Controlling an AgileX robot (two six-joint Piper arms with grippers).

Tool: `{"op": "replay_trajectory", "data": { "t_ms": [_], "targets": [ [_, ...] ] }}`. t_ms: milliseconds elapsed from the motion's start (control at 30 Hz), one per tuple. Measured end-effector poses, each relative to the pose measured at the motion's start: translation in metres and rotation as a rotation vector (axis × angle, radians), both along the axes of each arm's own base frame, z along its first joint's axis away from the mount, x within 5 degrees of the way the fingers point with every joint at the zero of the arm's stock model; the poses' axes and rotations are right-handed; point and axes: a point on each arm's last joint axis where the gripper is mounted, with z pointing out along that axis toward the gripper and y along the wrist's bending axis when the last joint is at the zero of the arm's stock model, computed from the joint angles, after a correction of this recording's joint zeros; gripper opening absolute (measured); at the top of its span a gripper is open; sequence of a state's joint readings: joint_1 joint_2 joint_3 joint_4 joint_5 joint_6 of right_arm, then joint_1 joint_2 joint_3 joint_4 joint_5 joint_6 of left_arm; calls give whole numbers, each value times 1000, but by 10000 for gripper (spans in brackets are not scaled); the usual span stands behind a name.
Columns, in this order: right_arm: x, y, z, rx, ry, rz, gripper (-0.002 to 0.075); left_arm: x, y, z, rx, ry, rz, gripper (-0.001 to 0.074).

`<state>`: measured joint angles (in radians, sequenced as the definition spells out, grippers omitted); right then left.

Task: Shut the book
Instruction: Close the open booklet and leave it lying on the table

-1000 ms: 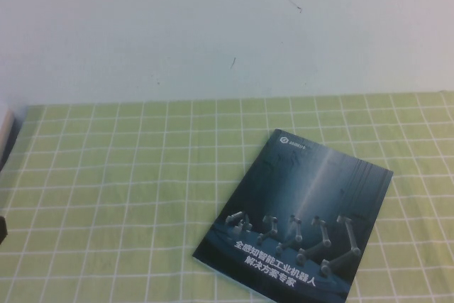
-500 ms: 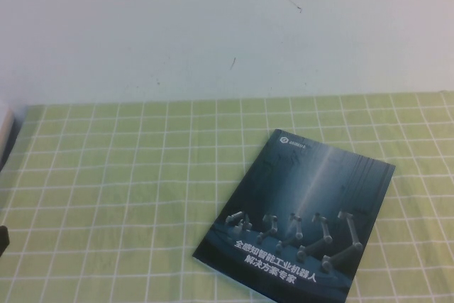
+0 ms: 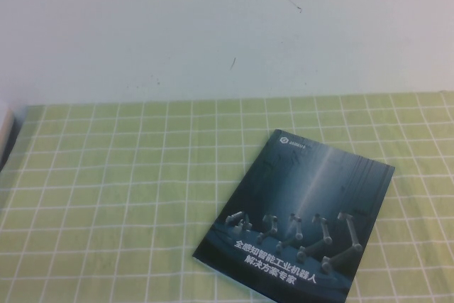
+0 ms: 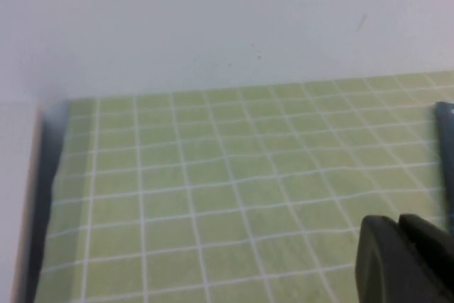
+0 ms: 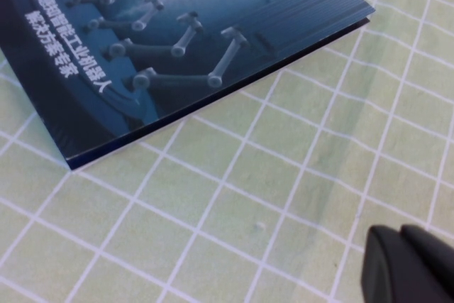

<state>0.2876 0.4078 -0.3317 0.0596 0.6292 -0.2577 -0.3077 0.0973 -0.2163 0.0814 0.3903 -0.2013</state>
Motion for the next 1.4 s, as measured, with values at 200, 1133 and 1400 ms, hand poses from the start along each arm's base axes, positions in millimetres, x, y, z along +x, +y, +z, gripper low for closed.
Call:
{"op": "replay_trajectory", "data": {
  "t_ms": [200,1133,1400],
  "targets": [
    [0,0,0,0,2,0,-3,0,6,-62,36,90,113,-4],
    [0,0,0,-1,4,0,-3,1,7,-66,53,64,155,-4],
    [0,0,0,-1,4,0,-3,1,9,-66,121,53,168,-4]
  ]
}}
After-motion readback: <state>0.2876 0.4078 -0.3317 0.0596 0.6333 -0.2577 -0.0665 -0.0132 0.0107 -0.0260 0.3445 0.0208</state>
